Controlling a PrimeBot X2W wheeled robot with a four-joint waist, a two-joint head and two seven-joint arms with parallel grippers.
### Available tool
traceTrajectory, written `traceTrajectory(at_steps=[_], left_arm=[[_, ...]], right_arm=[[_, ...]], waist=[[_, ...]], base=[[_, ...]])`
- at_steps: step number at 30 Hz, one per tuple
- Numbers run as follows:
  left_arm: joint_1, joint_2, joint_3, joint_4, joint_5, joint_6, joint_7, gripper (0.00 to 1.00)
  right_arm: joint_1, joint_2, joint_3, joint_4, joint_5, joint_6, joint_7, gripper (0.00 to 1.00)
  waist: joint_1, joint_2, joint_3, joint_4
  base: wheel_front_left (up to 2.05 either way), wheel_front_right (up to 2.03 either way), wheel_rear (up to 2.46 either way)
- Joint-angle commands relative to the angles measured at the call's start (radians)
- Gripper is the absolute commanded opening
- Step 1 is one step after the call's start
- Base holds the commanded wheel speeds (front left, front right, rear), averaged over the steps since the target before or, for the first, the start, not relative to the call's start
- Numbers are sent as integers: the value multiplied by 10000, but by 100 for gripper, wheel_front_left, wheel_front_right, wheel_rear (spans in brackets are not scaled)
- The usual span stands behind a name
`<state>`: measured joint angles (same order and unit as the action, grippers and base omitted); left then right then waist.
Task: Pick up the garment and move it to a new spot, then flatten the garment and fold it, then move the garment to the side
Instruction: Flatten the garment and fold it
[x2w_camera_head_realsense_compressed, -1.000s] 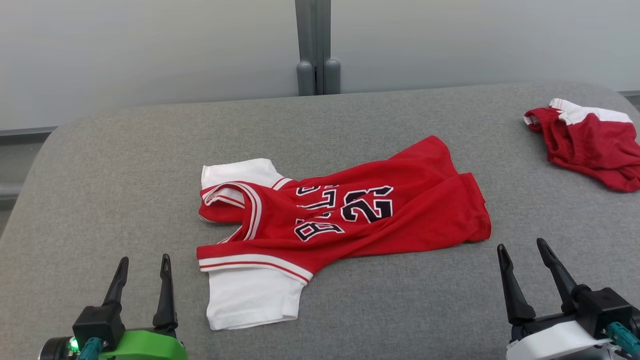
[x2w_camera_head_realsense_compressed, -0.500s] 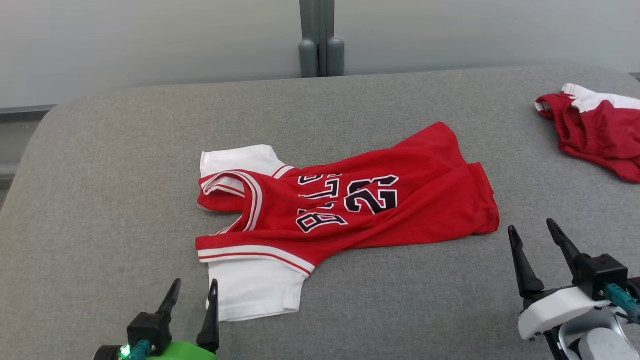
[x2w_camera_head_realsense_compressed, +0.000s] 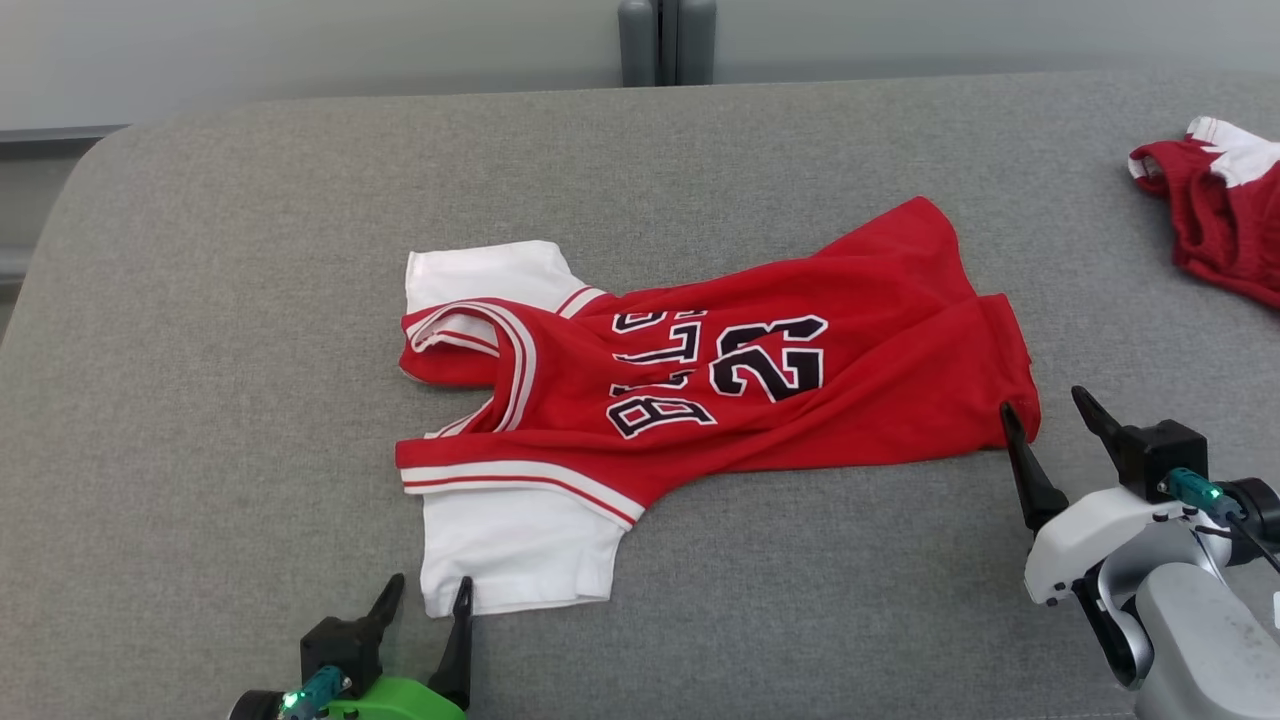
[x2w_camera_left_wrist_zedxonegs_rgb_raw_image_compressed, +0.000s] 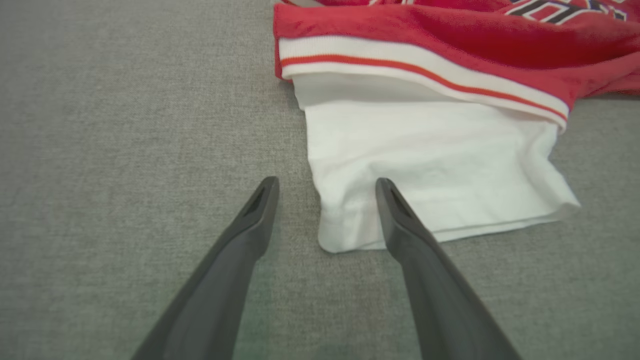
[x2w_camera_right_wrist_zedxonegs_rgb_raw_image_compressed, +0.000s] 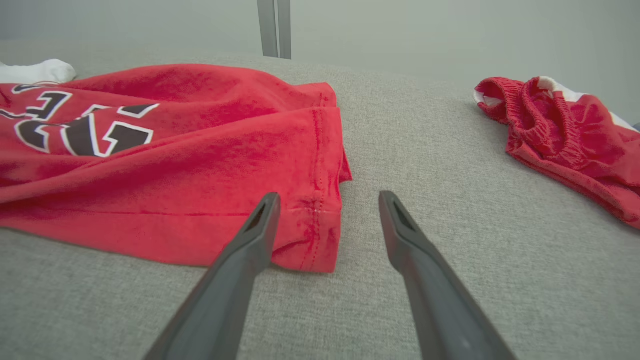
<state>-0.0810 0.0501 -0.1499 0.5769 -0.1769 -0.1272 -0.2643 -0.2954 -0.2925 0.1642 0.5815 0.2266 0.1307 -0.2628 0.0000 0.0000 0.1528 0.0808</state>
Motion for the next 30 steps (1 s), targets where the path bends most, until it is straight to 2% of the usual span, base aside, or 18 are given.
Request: traceTrajectory(at_steps=[1,12,13,14,15,19,25,30], left_arm=[[-165,20,-70,120,-89,-30,10,100],[-776,2,-1158,1163,-873,-51,50,100],[-855,-22,-1380,1234,-1047,-54,59,55],[-924,-34,-1543,1285,-1137,-55,72,18],[-976,-45,-1752,1278,-1270,-62,73,0],[-1052,5,-1864,788,-1878,-51,27,0],[-1119,88,-1377,-487,-2492,-44,12,0],[-1889,496,-1124,-1533,-2786,-43,10,0]], right_arm=[[-179,-60,113,232,121,0,-18,100],[-1176,-314,1194,1481,1319,0,-21,100],[-1229,-317,1325,1515,1438,0,-21,67],[-1278,-347,1413,1526,1510,0,-21,17],[-1323,-383,1515,1512,1592,0,-21,0],[-1351,-430,1565,1078,1732,0,-22,0],[-920,-501,1438,-29,1798,0,-24,0],[-1158,-589,1333,-1026,2083,0,-24,0]], waist=[[0,0,133,117],[0,0,484,348],[0,0,501,347],[0,0,510,341],[0,0,514,328],[0,0,453,246],[0,0,145,93],[0,0,21,-71]], base=[[0,0,0],[0,0,0],[0,0,0],[0,0,0],[0,0,0],[0,0,0],[0,0,0],[0,0,0]])
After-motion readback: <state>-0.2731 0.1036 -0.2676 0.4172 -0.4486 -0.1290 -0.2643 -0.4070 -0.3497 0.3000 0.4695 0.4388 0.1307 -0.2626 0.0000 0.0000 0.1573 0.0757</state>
